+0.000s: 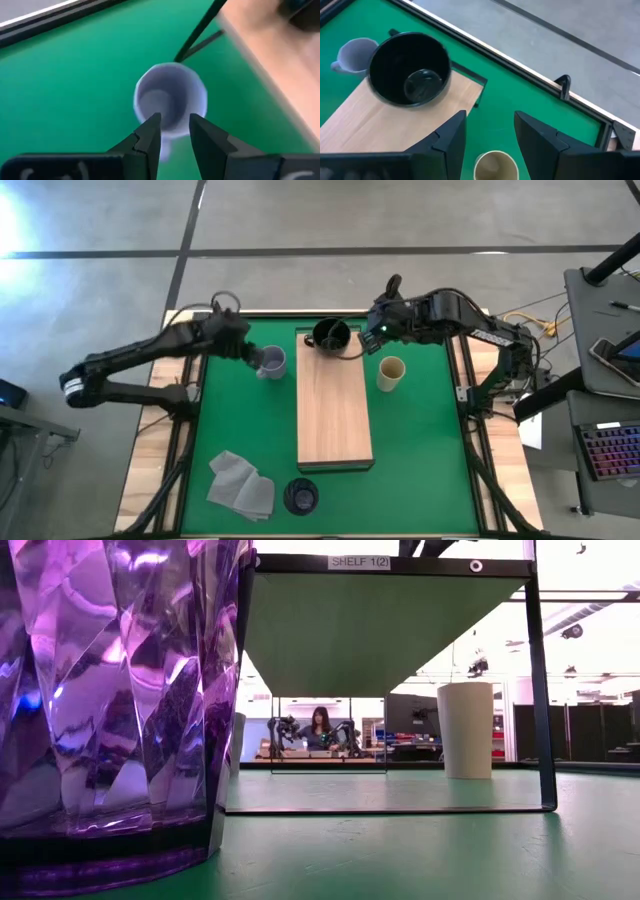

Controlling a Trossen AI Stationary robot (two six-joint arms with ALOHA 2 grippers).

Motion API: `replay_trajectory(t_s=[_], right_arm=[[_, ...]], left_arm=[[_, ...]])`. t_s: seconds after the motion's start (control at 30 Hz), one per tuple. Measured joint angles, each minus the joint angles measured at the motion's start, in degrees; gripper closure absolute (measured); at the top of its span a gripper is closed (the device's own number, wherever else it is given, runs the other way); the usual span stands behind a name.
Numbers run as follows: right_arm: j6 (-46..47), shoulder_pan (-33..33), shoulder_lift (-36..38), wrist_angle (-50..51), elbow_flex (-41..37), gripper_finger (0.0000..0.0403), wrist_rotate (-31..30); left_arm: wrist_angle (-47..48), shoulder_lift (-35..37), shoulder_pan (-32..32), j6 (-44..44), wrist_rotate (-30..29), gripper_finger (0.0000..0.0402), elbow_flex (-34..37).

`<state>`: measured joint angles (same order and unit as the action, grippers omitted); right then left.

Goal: Stack small to large cups/mugs on shelf
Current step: Put the violet cup on the shelf

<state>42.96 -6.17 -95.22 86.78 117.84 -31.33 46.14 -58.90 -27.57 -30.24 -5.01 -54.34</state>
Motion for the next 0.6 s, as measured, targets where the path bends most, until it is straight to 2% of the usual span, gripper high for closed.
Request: replay_trajectory(t_s=[0.1, 0.23, 0.43, 0.6], right_arm=[[-0.2, -0.3, 0.0, 0.2, 0.0, 0.0243, 0.1], [-0.1, -0.4, 0.2, 1.2, 0.0, 0.0243, 0.2], [0.0, -0.4, 0.2, 1.6, 0.0, 0.0243, 0.2], [0.1, -0.4, 0.2, 1.6, 0.0, 0.0243, 0.0]], left_arm=[[0.3, -4.8, -4.5, 5.3, 2.9, 0.0314, -3.8], [2.5, -10.2, -7.2, 11.8, 6.6, 0.0314, -8.4], [9.5, -17.2, -8.8, 19.3, 6.9, 0.0314, -11.9], [9.9, -21.0, -8.8, 24.5, 7.0, 0.0314, -12.0]])
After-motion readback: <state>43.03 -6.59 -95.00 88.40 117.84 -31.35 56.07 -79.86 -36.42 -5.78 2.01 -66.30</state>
